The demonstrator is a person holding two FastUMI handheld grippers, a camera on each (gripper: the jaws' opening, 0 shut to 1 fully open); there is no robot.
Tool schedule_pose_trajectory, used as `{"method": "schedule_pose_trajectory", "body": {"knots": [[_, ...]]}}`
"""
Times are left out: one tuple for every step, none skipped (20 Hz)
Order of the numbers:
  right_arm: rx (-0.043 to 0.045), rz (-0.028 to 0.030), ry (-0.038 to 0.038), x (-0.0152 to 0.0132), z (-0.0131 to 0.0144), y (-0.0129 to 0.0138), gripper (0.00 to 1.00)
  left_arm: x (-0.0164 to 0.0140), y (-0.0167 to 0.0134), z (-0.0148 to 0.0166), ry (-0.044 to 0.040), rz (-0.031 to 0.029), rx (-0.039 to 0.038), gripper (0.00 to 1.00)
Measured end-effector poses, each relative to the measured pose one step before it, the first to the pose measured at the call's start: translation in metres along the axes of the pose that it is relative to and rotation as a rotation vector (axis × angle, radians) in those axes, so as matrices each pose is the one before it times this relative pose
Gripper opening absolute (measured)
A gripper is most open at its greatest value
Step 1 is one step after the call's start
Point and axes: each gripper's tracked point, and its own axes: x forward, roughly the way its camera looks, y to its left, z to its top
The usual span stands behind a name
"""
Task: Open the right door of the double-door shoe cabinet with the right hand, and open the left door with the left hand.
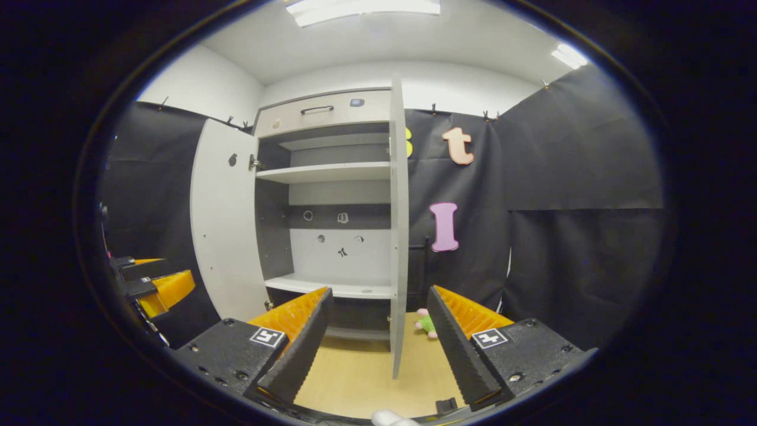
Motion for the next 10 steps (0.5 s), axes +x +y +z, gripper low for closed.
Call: {"method": "schedule_pose_trajectory", "body": {"knots": [[0.00001,-0.00052,0.00125,-0.00138,-0.00102,-0.00147,1.00,-0.00260,-0.00068,0.00288,-0.00605,0.00249,0.00114,0.96],[0.00066,0.00131,0.00388,-0.00151,-0.00260,-0.00074,0.99,-0.00163,-0.00058,0.00095,-0.00175,0.00241,-0.00101,0.96],[0.00051,0.00303,0.00162,-0.00098,-0.00150,-0.00019,1.00,-0.00273,0.00095,0.00106,-0.00371,0.00414,0.00017,0.96],[-0.00263,-0.00146,0.00458,-0.00116,-0.00275,-0.00128,1.00,-0.00243,-0.00033,0.00212,-0.00432,0.00546,0.00296,0.96],[0.00059,0.00067,0.00175,-0.00112,-0.00112,-0.00150,1.00,-0.00208,0.00189,0.00028,-0.00138,0.00801,0.00610,0.96],[0.00320,-0.00133,-0.00082,-0.00001,-0.00129,-0.00055,1.00,-0.00053,-0.00053,-0.00010,0.00185,0.00422,0.00370,0.96],[0.00255,0.00084,0.00396,-0.00017,-0.00057,-0.00060,1.00,-0.00098,0.00063,-0.00142,0.00341,0.00279,0.00074,0.96],[0.00326,-0.00070,0.00053,0.00085,-0.00091,-0.00006,1.00,0.00049,0.00070,0.00117,0.00018,0.00127,-0.00131,0.96],[0.00465,-0.00208,0.00168,-0.00026,-0.00028,-0.00063,1.00,-0.00095,0.00045,-0.00005,0.00282,0.00150,0.00117,0.96],[0.00349,0.00259,0.00023,-0.00020,-0.00134,0.00133,1.00,0.00036,0.00209,-0.00119,-0.00078,0.00580,-0.00068,0.96]]}}
